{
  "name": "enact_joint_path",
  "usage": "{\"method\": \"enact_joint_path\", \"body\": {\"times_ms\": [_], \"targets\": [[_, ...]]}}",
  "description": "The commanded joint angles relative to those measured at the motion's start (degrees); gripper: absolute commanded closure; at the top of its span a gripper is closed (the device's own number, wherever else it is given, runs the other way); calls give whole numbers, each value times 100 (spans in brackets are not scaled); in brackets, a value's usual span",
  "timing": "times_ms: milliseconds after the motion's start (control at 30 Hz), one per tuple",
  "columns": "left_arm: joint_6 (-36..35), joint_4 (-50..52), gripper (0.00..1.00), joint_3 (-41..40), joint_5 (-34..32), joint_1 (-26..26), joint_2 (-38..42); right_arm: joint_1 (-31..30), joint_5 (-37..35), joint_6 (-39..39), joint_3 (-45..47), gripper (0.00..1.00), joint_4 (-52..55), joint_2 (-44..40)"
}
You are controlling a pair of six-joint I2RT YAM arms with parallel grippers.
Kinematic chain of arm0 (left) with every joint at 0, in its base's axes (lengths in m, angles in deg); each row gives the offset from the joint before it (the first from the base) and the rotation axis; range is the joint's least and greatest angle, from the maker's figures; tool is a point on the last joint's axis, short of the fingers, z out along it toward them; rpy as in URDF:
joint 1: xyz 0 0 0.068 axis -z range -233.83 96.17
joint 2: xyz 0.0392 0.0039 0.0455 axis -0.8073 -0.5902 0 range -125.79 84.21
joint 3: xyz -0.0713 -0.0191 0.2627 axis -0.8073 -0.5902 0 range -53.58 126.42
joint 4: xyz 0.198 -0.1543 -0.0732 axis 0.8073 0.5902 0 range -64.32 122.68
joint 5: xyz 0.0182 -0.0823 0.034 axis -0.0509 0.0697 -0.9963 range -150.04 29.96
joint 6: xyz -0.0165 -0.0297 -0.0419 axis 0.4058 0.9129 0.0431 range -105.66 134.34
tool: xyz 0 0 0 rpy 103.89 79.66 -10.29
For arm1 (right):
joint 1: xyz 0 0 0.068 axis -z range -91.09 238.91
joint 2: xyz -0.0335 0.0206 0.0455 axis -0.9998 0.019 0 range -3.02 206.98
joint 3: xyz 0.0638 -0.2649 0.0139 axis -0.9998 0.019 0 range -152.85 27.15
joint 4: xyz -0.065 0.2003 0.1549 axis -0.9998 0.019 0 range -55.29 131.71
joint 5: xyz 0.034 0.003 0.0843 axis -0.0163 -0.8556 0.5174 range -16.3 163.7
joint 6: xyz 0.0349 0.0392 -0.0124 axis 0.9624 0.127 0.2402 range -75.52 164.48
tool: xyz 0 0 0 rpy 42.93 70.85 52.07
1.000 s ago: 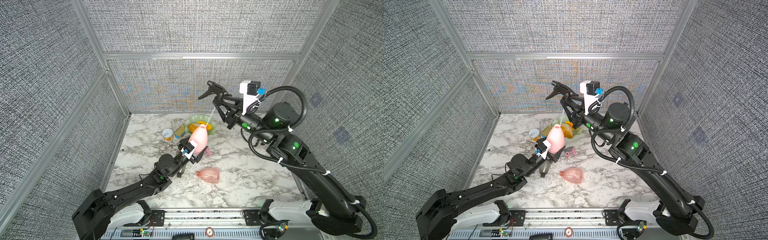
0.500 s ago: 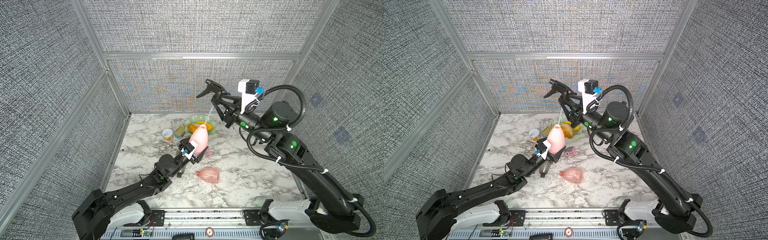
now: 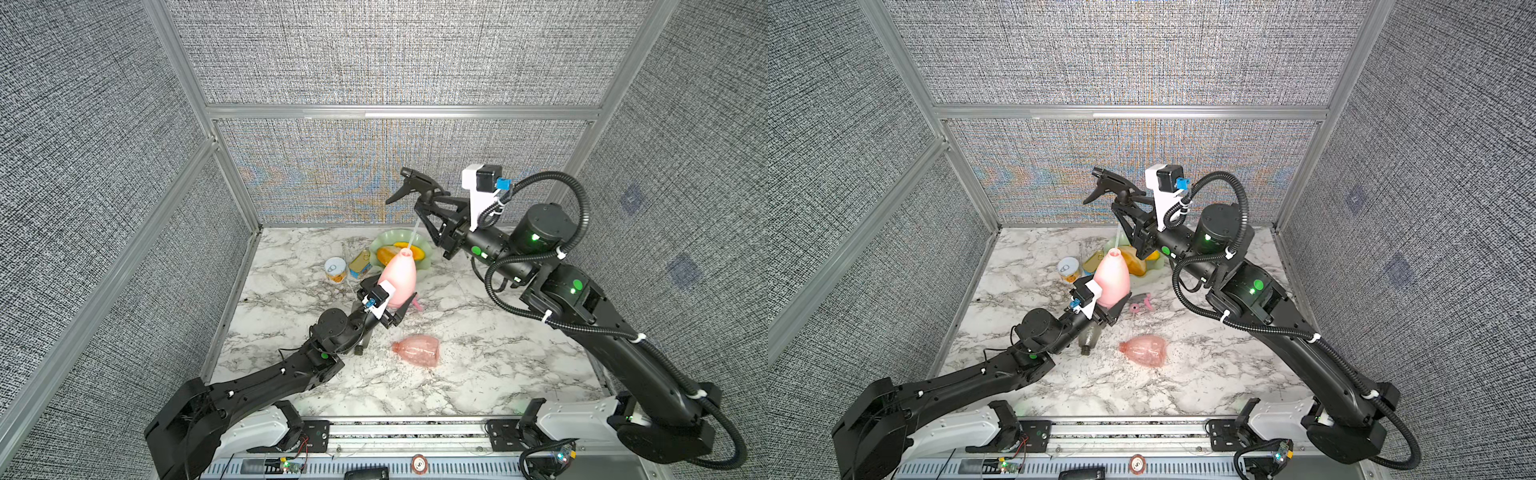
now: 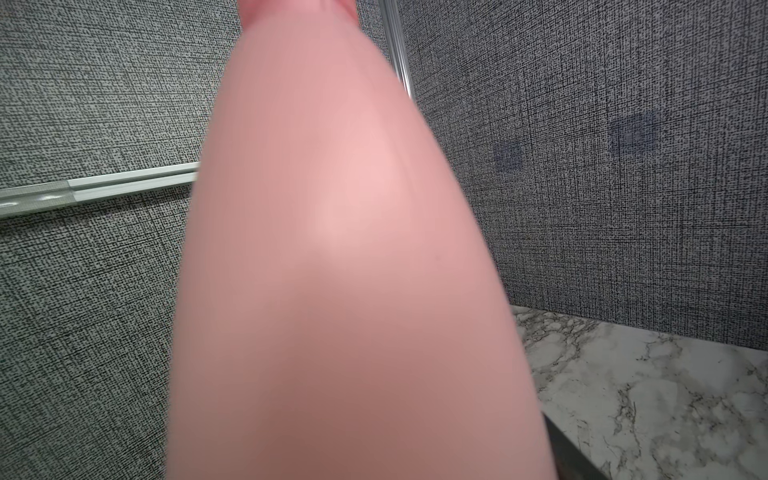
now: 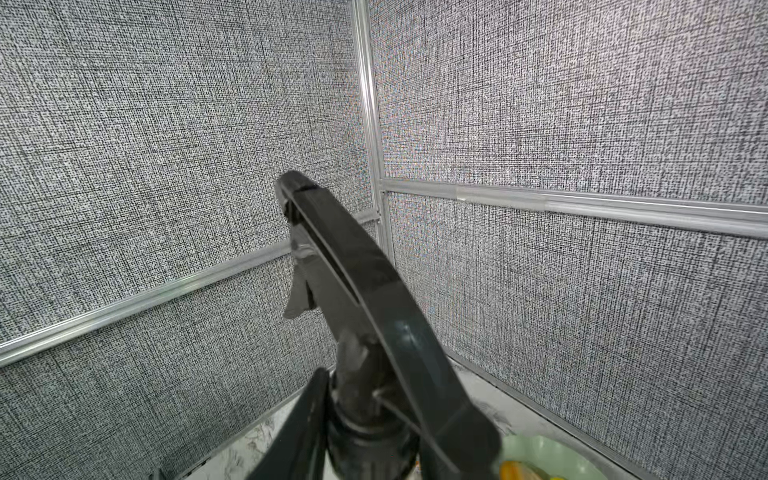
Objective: Attach spray nozzles to spray bottles
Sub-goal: Insert the spray nozzle into the spray bottle.
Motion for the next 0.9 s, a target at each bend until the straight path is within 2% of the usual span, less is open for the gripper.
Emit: {"method": "enact_joint_path", "body": {"times_ms": [0, 167, 433, 867], "targets": [[-14, -193, 22, 17, -65, 13, 16, -19, 68, 85, 24, 65, -75, -19], [137, -176, 22, 63, -104, 13, 50, -28, 282, 200, 416, 65, -234, -52], [320, -135, 23, 117, -44, 17, 150, -107, 503, 420, 1362, 64, -1154, -199], [344, -123, 23, 119, -3, 13, 196, -116, 446, 418, 1706, 64, -1357, -86]]}}
